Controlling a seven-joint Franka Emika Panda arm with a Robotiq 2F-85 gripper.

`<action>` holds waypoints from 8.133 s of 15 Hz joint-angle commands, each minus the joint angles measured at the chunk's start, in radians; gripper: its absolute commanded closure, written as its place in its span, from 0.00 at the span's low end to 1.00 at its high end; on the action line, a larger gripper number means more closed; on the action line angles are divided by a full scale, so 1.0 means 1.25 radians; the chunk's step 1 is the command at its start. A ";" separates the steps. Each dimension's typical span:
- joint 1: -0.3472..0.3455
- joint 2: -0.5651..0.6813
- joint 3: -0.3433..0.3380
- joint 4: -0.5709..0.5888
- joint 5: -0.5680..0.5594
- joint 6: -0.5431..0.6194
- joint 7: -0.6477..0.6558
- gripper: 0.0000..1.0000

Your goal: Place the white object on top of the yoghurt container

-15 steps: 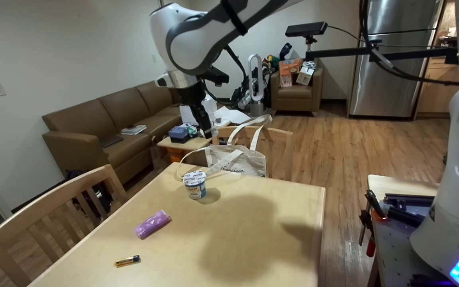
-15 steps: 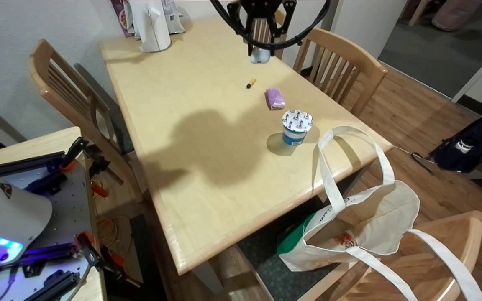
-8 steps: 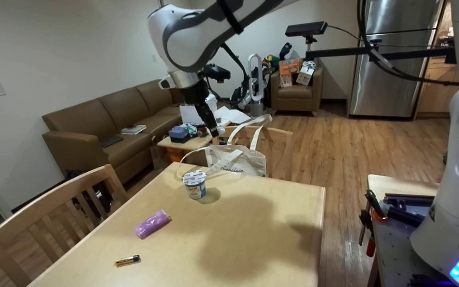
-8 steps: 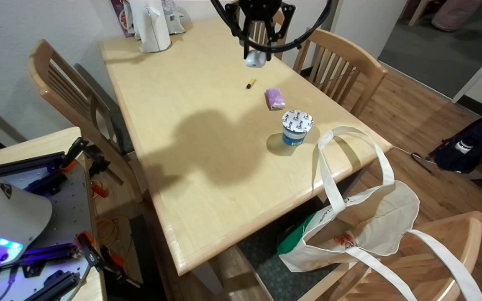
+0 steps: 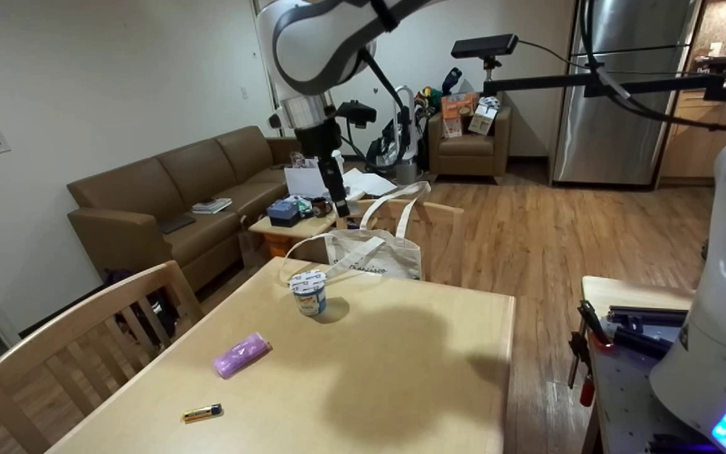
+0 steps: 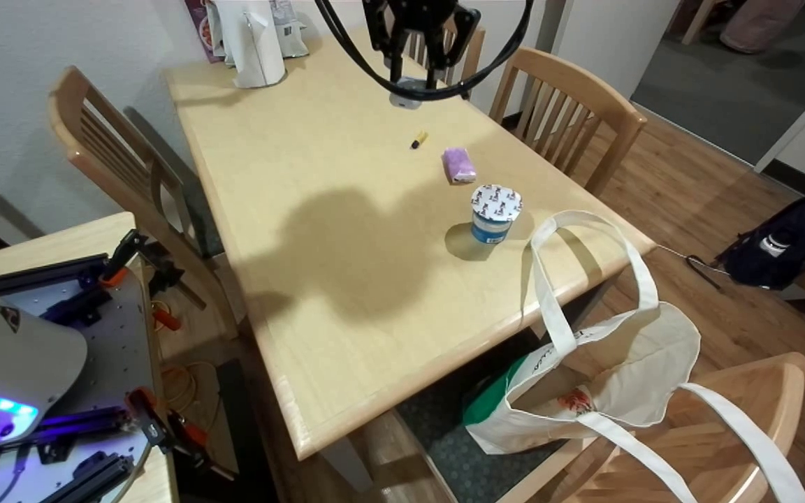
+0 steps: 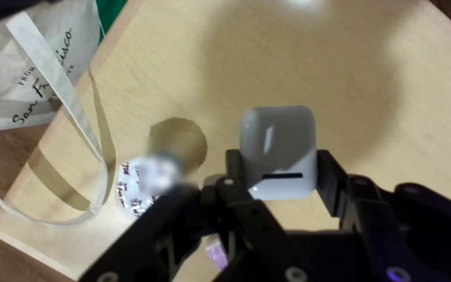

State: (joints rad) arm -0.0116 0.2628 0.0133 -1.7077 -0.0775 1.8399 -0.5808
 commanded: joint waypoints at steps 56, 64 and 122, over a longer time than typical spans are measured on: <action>-0.133 0.604 0.020 0.691 0.109 -0.191 0.066 0.77; -0.038 0.657 0.025 0.779 0.101 -0.202 0.105 0.77; -0.126 0.838 0.031 0.983 0.200 -0.250 0.814 0.77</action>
State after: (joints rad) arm -0.1619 1.2850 0.0372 -0.5371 0.1546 1.5673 0.4114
